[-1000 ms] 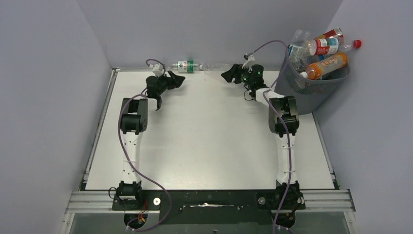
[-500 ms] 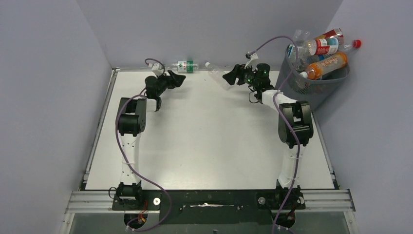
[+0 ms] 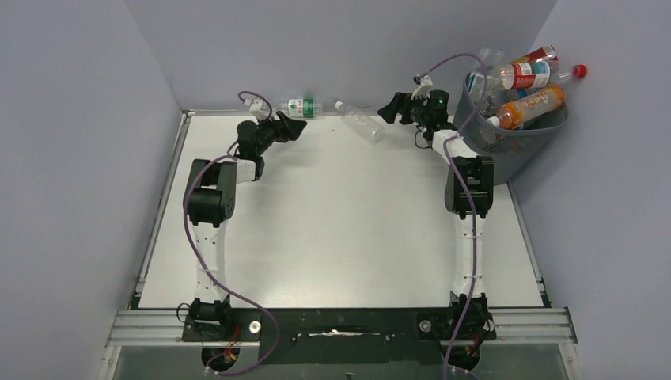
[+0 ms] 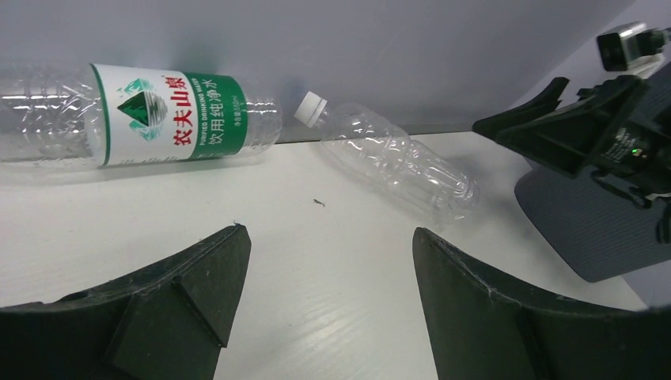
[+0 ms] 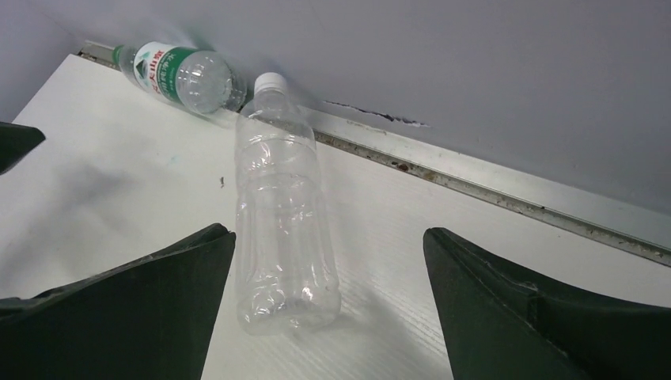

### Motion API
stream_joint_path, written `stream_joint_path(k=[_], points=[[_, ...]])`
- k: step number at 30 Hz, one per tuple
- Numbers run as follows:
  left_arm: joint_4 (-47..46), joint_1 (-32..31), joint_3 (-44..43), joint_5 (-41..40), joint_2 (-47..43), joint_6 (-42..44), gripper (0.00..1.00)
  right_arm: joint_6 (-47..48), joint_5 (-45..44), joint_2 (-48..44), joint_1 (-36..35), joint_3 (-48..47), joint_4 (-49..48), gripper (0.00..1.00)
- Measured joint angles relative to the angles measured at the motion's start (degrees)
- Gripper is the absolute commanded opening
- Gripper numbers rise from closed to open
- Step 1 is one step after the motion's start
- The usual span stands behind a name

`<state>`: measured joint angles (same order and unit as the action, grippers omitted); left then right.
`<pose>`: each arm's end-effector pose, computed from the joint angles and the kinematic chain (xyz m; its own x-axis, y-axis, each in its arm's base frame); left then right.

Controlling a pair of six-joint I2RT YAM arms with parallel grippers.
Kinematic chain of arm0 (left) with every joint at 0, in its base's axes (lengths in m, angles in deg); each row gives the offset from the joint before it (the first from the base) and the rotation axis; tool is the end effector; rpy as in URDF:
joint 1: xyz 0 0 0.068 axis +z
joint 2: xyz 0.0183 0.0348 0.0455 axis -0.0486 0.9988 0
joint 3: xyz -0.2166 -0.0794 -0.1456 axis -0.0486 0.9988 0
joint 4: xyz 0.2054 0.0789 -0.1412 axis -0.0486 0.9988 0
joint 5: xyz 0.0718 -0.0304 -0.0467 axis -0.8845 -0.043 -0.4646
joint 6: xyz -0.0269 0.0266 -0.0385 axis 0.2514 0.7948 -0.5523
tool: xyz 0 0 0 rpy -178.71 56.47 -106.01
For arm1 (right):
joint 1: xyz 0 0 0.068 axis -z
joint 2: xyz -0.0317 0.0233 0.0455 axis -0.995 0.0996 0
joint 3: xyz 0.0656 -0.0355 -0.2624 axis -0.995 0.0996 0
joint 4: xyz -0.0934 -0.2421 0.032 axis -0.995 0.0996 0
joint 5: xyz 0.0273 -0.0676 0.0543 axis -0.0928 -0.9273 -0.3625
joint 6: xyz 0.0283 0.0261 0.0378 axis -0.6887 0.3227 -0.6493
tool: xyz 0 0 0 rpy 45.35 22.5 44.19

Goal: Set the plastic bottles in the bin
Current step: Pick up the plastic bottle at the center of the board.

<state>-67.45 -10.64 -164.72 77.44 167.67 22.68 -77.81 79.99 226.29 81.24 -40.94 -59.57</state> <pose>0.5045 -0.0853 0.1550 -0.2828 -0.4722 -0.8349 0.4815 0.6829 -0.5493 0.5740 0.0505 0.1928 -0.4290 0.2489 -0.8683 -0.4721 0.7578 0.4504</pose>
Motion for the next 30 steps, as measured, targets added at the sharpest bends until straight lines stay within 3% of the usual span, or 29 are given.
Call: stream_joint_path(k=[14,30], points=[[2.58,-3.41,5.44,0.07,-4.98,2.60,0.75,1.88,4.83,3.69,-5.05,-2.14,3.17,0.95],[4.81,-3.85,9.22,0.04,-10.40,4.31,0.75,8.72,-5.01,4.68,-9.81,-4.17,12.11,0.88]])
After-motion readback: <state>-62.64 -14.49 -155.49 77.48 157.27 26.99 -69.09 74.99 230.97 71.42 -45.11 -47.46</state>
